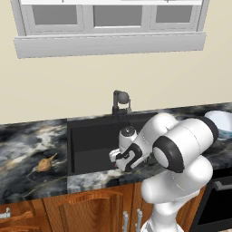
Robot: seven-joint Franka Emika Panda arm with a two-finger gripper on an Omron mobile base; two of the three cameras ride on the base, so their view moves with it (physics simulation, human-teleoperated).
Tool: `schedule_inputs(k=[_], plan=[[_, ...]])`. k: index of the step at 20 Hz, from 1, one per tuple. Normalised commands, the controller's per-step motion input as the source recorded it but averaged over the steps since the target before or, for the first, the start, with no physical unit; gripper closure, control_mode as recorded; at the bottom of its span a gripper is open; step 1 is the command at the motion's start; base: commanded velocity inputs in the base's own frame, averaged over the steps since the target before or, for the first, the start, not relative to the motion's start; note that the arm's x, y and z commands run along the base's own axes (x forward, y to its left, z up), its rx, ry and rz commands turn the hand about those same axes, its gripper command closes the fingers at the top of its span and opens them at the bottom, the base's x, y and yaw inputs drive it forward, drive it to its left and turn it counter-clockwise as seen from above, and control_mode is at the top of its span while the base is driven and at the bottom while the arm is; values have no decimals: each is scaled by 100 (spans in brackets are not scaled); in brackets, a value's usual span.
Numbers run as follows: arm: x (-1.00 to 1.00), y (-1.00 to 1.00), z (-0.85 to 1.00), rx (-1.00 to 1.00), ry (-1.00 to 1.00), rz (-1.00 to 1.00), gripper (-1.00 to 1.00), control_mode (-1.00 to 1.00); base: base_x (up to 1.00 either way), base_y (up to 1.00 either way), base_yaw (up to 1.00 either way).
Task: Remove the onion and avocado from the sink. Then move the bowl and cup from the counter to the sink for washing.
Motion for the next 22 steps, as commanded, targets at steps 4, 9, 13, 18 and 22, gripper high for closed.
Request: schedule_inputs(k=[4, 9, 13, 18, 22], plan=[[1, -8, -6, 0, -1, 0, -100, -100, 0, 0, 0], [3, -7, -7, 0, 0, 0, -100, -100, 0, 0, 0], [4, -7, -8, 0, 0, 0, -100, -100, 0, 0, 0], [5, -6, -8, 0, 0, 0, -100, -100, 0, 0, 0], [5, -5, -10, 0, 0, 0, -100, -100, 0, 0, 0]])
